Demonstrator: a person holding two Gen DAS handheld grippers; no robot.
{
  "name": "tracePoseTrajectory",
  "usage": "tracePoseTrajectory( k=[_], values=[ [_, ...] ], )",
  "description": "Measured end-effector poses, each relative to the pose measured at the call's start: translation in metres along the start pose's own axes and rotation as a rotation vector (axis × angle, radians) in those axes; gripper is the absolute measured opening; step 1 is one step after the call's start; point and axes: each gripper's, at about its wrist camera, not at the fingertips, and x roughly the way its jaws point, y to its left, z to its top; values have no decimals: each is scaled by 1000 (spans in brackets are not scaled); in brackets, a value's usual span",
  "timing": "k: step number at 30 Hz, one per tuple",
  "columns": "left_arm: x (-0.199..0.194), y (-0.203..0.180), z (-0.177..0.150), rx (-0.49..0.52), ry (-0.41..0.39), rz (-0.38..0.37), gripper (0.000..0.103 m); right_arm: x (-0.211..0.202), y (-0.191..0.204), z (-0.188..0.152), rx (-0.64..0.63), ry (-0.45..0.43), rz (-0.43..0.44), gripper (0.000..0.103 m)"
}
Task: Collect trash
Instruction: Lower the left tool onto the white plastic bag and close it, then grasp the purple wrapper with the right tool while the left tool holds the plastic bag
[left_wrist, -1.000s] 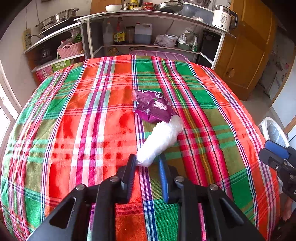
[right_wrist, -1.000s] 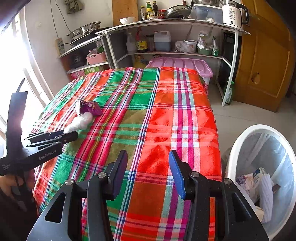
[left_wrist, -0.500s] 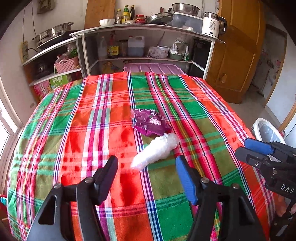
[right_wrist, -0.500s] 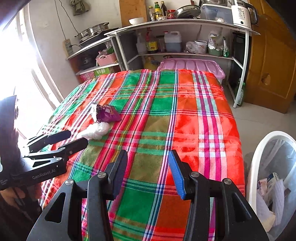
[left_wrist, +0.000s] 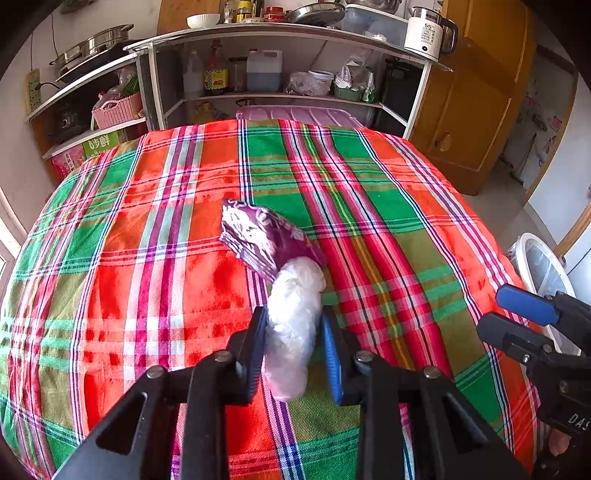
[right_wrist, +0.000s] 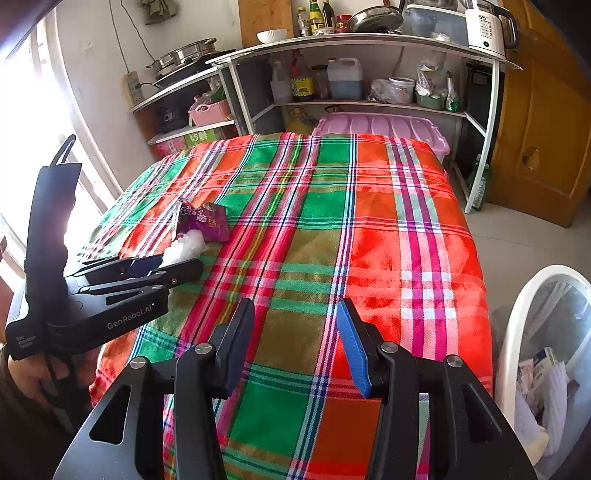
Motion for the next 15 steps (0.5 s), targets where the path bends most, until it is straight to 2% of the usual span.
tracePoseTrajectory(
  k=[3, 6, 8, 11, 15],
  values=[
    [-7, 0, -8, 17, -7, 23, 30, 3, 4, 1, -4, 5, 1, 47],
    [-15, 8, -16, -7, -1, 0, 29, 5, 9, 3, -12, 4, 8, 47],
    [-20, 18, -22, -46, -1, -5, 29, 7, 13, 5, -20, 2, 12, 47],
    [-28, 35, -27, -109, -24, 47, 29, 12, 21, 10, -42, -6, 37, 47],
    [-33, 59, -29, -211, -45, 76, 30, 25, 36, 21, -54, -7, 91, 47]
  ],
)
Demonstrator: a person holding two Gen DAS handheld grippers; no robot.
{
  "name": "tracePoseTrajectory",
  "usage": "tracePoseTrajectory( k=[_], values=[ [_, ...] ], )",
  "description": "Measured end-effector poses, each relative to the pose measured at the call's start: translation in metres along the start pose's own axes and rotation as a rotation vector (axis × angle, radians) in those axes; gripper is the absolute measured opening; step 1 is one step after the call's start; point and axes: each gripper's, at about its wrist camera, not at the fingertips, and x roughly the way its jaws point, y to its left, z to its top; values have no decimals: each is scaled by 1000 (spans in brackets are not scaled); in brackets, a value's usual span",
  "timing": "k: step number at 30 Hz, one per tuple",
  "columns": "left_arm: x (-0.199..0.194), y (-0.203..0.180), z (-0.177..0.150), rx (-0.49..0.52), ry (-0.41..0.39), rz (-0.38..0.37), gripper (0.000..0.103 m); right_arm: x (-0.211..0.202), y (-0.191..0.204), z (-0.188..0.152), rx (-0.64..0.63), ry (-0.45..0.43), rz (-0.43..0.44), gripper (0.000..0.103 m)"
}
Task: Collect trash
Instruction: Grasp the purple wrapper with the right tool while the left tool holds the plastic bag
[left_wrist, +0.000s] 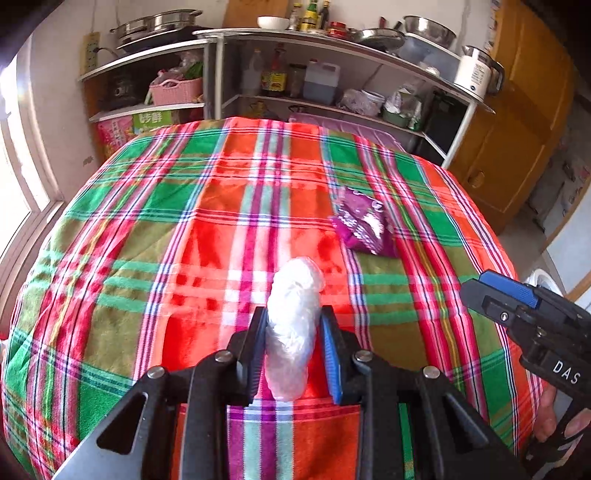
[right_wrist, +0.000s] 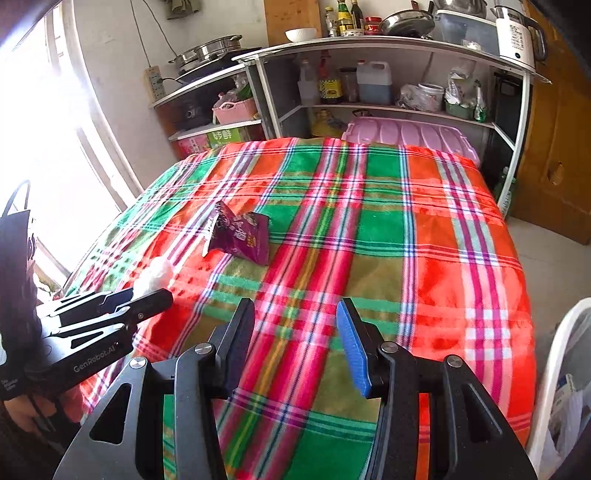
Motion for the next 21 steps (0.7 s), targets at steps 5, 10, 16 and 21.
tracePoseTrajectory(
  k=[5, 10, 16, 21],
  values=[
    [7, 18, -4, -61, 1, 17, 30, 17, 18, 18, -25, -42, 64, 47],
    [8, 19, -8, -72, -21, 11, 30, 38, 38, 36, -65, -56, 100, 51],
    [10, 21, -6, -81, -36, -2, 30, 69, 45, 52, -56, -28, 66, 58],
    [11, 24, -4, -90, -39, -13, 30, 86, 42, 50, -37, 12, 41, 58]
  ],
)
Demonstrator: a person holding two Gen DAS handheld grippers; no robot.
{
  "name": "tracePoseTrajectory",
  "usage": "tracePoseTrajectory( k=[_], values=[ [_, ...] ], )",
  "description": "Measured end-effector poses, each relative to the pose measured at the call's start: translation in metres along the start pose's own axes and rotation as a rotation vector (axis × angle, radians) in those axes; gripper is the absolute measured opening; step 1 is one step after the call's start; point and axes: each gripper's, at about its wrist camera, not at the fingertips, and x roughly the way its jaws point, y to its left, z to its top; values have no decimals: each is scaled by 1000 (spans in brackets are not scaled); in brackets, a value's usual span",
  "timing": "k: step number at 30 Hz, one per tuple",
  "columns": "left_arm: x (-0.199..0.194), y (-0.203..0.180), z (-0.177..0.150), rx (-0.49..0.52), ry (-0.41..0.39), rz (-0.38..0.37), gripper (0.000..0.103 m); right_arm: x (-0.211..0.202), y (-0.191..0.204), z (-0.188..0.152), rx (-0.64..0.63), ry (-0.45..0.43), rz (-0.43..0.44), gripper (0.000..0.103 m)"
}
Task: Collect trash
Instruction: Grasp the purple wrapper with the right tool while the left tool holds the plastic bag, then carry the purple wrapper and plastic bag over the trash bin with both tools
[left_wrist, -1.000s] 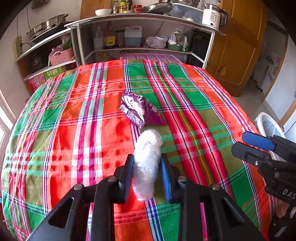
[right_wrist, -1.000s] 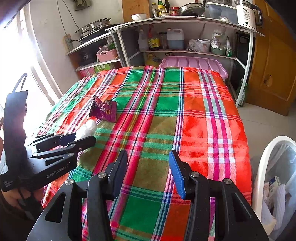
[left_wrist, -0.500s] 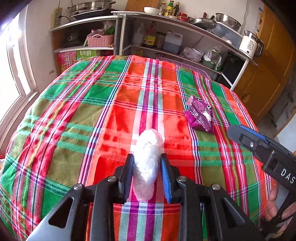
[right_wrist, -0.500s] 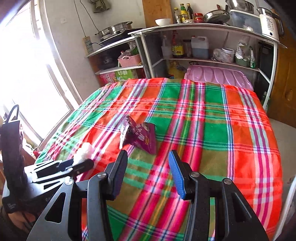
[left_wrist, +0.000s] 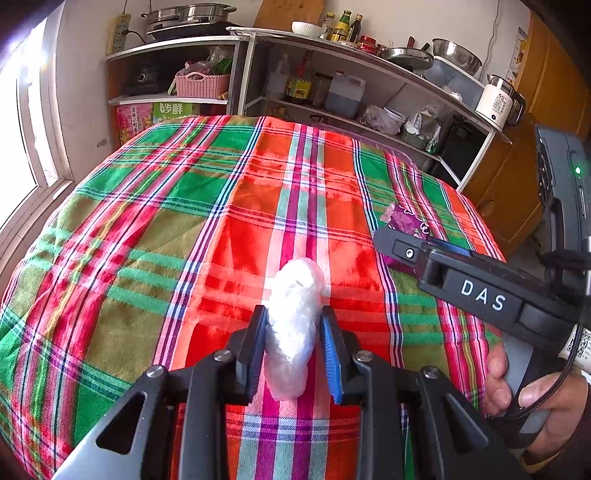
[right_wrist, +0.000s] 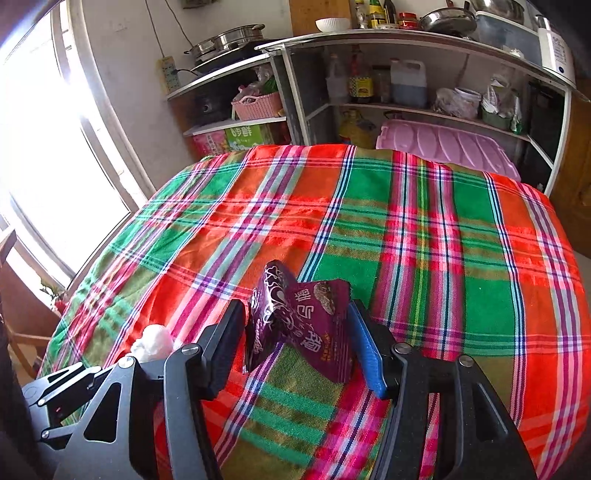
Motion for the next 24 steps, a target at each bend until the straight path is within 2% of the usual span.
tracePoseTrajectory(
  k=[8, 15, 24],
  values=[
    [-4, -5, -1, 12, 9, 7, 30, -12, 4, -9, -24, -24, -22, 35],
    [-18, -17, -7, 31, 4, -6, 30, -39, 3, -20, -7, -63, 6, 32],
    [-50, -56, -18, 88, -27, -55, 30, -98, -8, -43, 34, -123, 17, 32]
  ],
)
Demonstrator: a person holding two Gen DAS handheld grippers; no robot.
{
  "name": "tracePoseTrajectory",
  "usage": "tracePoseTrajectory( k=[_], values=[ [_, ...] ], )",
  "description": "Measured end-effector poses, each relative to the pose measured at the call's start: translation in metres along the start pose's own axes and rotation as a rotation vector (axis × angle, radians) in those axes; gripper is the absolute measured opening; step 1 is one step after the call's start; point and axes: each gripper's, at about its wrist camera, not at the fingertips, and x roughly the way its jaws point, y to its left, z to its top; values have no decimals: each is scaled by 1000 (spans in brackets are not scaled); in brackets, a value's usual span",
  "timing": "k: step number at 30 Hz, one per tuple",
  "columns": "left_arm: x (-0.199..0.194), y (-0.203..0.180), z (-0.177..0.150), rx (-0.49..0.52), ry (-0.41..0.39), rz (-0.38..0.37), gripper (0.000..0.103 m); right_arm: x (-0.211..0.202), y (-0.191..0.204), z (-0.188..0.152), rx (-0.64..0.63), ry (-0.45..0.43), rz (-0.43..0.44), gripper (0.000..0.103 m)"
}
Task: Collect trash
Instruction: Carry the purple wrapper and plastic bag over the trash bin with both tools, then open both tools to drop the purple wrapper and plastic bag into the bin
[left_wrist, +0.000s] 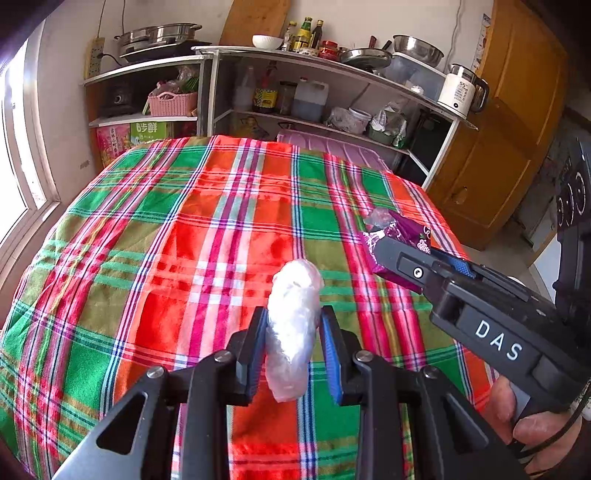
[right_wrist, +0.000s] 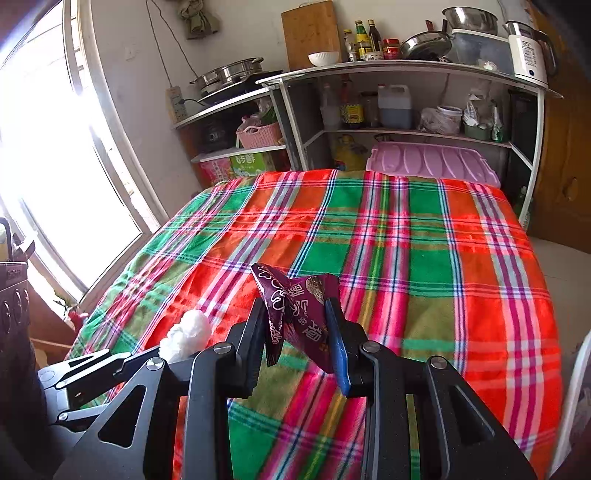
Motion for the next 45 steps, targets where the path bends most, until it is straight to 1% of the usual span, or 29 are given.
tracePoseTrajectory(
  k=[7, 12, 25, 32, 40, 45],
  values=[
    [-21, -39, -2, 57, -38, -20, 30, -49, -27, -14, 56, -57, -19, 32],
    [-31, -73, -5, 102, -51, -50, 30, -82, -49, -23, 91, -94, -54, 32],
    [-38, -161, -7, 223, -68, -124, 30, -149, -120, -44, 190, -167, -151, 33],
    [-33, -205, -10, 282, -57, -158, 30, -177, -159, -58, 249, -183, -204, 33],
    [-19, -254, -14, 334, -27, -201, 30, -211, -203, -76, 310, -202, -275, 33],
    [-2, -283, -19, 372, 14, -229, 30, -217, -229, -86, 334, -177, -318, 33]
  ],
)
